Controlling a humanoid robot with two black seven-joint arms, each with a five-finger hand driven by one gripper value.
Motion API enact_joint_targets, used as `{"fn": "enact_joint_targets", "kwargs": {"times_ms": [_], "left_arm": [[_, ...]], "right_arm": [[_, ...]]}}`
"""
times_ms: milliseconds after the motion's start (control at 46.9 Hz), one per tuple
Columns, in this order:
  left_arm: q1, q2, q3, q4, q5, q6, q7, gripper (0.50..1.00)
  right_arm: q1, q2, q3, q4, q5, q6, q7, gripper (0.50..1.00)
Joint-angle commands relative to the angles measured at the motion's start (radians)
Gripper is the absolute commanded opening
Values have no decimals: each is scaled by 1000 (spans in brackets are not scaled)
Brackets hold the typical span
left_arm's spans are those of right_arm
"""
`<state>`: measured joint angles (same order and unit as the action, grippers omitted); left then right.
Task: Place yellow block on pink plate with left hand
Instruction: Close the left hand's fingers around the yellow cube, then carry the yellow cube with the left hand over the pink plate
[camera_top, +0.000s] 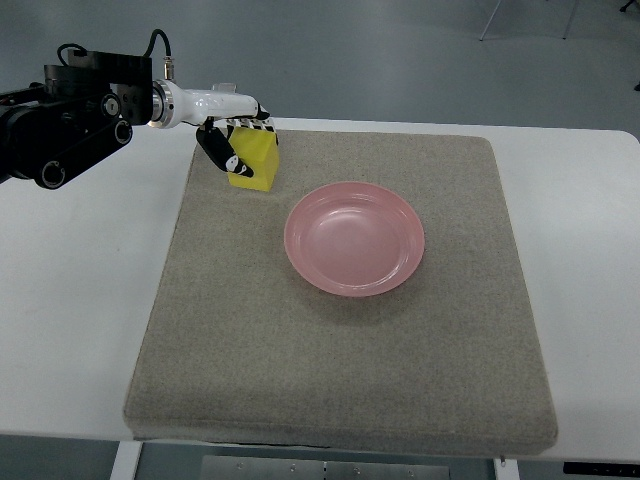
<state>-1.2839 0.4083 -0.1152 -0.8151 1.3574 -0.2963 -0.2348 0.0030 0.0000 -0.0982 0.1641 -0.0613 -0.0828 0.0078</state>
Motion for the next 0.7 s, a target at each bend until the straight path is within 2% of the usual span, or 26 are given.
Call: {"fn": "enact_joint_targets", "kwargs": {"times_ms": [0,128,491,683], "left_arm": [[3,0,0,-65,-1,23,0,500],[2,-14,-12,-121,-1,25,0,500],[15,-158,-9,-105,12,39,2,500],[47,-169,-3,-105,57,48,2,500]], "right_arm": [[0,0,0,0,0,0,0,924],[0,0,0,0,0,0,0,924],[0,0,0,0,0,0,0,924],[0,0,0,0,0,0,0,924]]}}
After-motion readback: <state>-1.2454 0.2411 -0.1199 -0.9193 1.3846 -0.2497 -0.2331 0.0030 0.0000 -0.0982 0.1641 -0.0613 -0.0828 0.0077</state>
